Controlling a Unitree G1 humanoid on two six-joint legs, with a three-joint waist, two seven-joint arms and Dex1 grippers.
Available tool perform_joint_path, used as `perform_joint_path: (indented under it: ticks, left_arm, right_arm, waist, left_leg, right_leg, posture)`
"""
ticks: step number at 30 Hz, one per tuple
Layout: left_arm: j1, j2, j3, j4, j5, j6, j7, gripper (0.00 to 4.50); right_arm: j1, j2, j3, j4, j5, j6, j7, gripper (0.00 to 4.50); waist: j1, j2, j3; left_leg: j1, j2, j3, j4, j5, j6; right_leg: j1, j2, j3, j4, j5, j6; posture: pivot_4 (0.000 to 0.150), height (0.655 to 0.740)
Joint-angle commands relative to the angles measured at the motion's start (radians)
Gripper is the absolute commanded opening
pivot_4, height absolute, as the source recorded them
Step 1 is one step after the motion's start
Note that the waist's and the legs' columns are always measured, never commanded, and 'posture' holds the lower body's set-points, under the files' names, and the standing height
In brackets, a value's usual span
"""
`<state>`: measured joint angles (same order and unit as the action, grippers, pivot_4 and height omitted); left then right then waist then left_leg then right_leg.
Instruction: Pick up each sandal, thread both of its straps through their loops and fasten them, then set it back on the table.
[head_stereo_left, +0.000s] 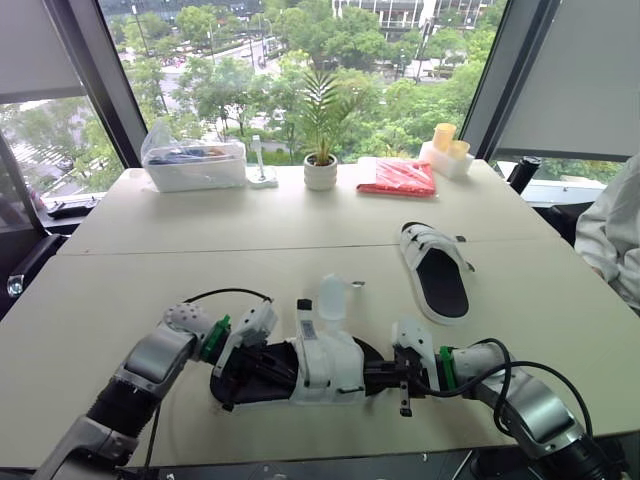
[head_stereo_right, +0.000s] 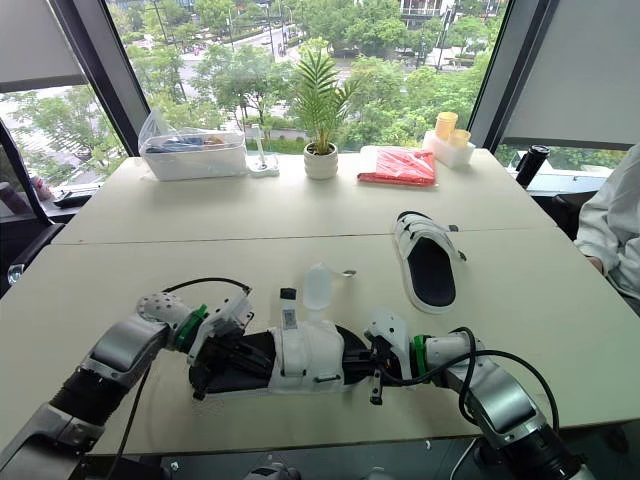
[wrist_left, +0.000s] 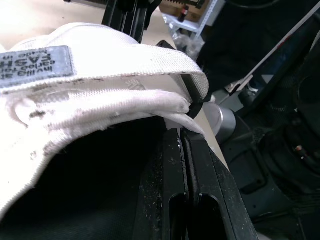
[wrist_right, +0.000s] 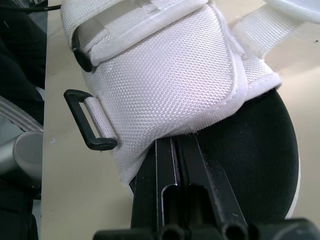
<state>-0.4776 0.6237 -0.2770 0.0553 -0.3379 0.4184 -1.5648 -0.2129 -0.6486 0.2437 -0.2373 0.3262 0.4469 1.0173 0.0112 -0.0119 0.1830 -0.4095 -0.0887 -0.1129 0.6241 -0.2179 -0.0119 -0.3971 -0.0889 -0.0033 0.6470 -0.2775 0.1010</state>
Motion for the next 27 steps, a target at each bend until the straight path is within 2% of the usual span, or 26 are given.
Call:
perform_joint_path:
  ticks: [1,5,8,9,11,15,18,27]
  left_arm:
    - [-0.005,0.044,0.018,0.016,0.016,-0.01,0.014,0.03]
    - [-0.04,0.109,0.08,0.046,-0.049,0.138,0.023,0.03]
    - [-0.087,0.14,0.158,0.06,-0.145,0.294,0.03,0.03]
    - [-0.103,0.137,0.183,0.069,-0.166,0.327,0.05,0.26]
    - [-0.146,0.101,0.232,0.104,-0.194,0.369,0.118,0.9]
    - [-0.202,0.014,0.283,0.143,-0.222,0.412,0.23,2.94]
    - [-0.206,-0.054,0.244,0.158,-0.138,0.297,0.326,4.45]
    - [-0.211,-0.128,0.197,0.143,-0.126,0.302,0.377,4.45]
  right_arm:
    - [0.014,-0.002,0.021,0.025,-0.036,0.0,-0.011,0.0]
    - [0.019,-0.001,0.024,0.021,-0.035,-0.002,-0.014,0.0]
    - [0.022,-0.002,0.025,0.021,-0.036,-0.007,-0.012,0.0]
    - [0.022,-0.003,0.025,0.023,-0.037,-0.008,-0.011,0.0]
    - [0.018,-0.003,0.026,0.026,-0.038,-0.01,-0.008,0.0]
    - [0.007,-0.004,0.027,0.037,-0.042,-0.015,-0.001,0.0]
    - [0.002,-0.009,0.028,0.042,-0.043,-0.019,0.003,0.0]
    - [0.001,-0.015,0.024,0.04,-0.046,-0.021,0.002,0.0]
  waist:
    - [0.0,0.0,0.0]
    - [-0.001,0.0,0.0]
    - [-0.001,0.0,0.0]
    - [-0.001,0.0,0.0]
    - [-0.001,0.0,0.0]
    - [-0.001,0.0,0.0]
    - [-0.002,0.0,0.0]
    - [-0.001,0.0,0.0]
  left_leg:
    - [0.0,0.0,0.0,0.0,0.0,0.0]
    - [0.0,0.0,0.0,-0.001,0.0,0.0]
    - [0.0,0.0,0.0,-0.001,0.0,0.0]
    - [0.0,0.0,0.0,0.0,0.0,0.0]
    - [0.0,0.0,0.0,0.0,0.0,0.0]
    - [0.0,0.0,0.0,0.0,0.0,0.0]
    - [0.0,0.0,0.0,0.0,0.0,0.0]
    - [0.0,0.0,0.0,0.0,0.0,0.0]
  right_leg:
    - [0.0,0.0,0.0,0.0,0.0,0.0]
    - [-0.001,0.0,0.0,0.0,0.0,0.0]
    - [0.0,0.001,0.0,0.0,0.0,0.0]
    - [0.0,0.001,0.0,0.0,0.0,0.0]
    - [0.0,0.001,0.0,0.0,0.0,0.001]
    - [0.0,0.001,0.0,0.0,0.001,0.001]
    - [0.0,0.001,0.0,0.001,0.001,0.002]
    - [0.0,0.001,0.0,0.001,0.001,0.002]
  posture:
    - [0.15,0.74]
    - [0.15,0.74]
    - [0.15,0.74]
    - [0.15,0.74]
    - [0.15,0.74]
    - [0.15,0.74]
    - [0.15,0.74]
    - [0.15,0.74]
